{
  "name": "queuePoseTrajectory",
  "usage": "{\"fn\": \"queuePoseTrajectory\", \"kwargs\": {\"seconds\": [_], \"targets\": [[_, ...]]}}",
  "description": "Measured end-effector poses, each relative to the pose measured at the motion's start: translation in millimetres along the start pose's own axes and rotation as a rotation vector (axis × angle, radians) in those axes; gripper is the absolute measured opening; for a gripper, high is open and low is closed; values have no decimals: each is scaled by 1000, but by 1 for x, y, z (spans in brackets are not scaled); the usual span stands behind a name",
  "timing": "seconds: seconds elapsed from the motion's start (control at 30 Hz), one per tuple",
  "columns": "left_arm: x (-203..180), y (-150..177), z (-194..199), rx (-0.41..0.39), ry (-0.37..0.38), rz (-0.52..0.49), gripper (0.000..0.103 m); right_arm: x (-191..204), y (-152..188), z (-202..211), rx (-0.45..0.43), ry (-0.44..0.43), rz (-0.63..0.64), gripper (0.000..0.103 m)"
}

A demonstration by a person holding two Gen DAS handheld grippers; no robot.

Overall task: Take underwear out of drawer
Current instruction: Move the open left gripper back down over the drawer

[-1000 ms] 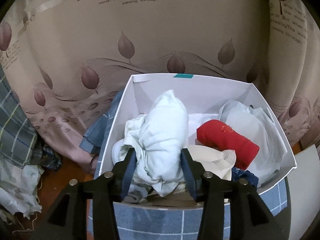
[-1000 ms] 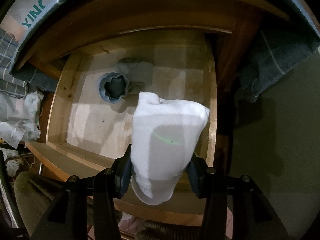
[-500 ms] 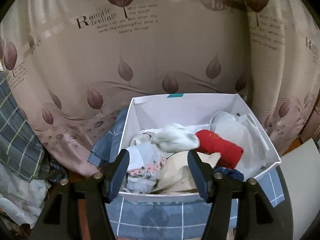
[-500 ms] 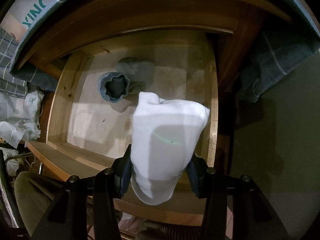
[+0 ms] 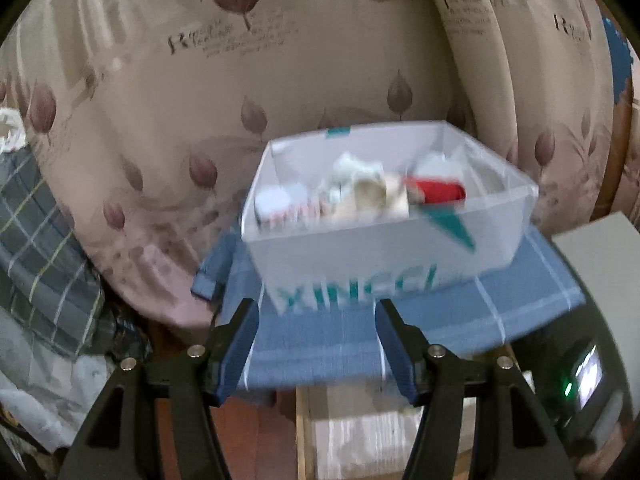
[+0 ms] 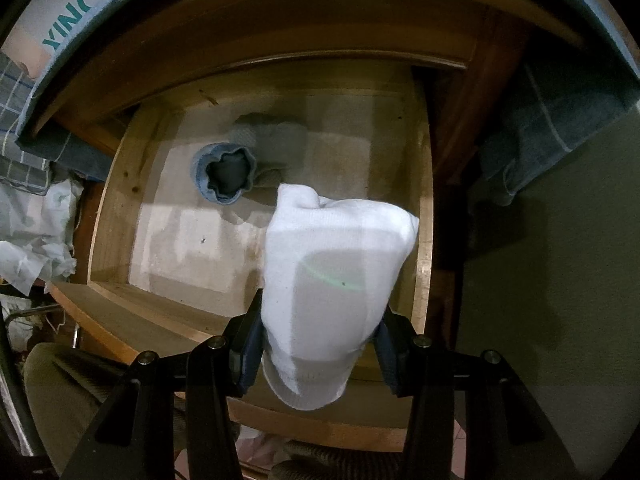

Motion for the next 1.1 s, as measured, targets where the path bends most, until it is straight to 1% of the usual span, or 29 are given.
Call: {"fn": "queuePoseTrajectory", "kwargs": {"seconds": [0.17,0.27,0.33,0.4,0.53,0.67,0.83,0.9,0.97,1.1], "targets": [[1,53,-41,108,31,61,62,0,-1,0,1,11,0,45],[2,76,-57,130,19,91,62,1,-1,1,-3,19,1,45],[1,85,-65,140,16,98,62,1,-1,1,-2,22,0,45],[0,95,-71,139,30,107,62,2,-1,1,-2,27,-2,45],[-1,106,-81,159,50,127,62,4,-1,1,-4,51,7,45],[-3,113,-87,167,55,136,62,4,-1,2,-4,57,7,45],[-8,122,-93,164,46,113,62,5,-2,2,-4,73,10,45],[-10,124,-95,172,57,107,62,5,-2,2,-5,75,11,45],[-12,124,-94,163,64,98,62,5,-1,2,-7,78,12,45],[-19,126,-92,137,56,75,62,5,-1,3,-11,78,10,45]]}}
Point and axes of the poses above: each gripper's, at about its wrist camera, not at the fingertips, and z roughly against the way its jaws point, x to its left, y to its underside, the point moved 4 cm from there along -z, roughly the way its jaws point, and after that the axes turned 15 degrees about x, right-handed, at the moved point
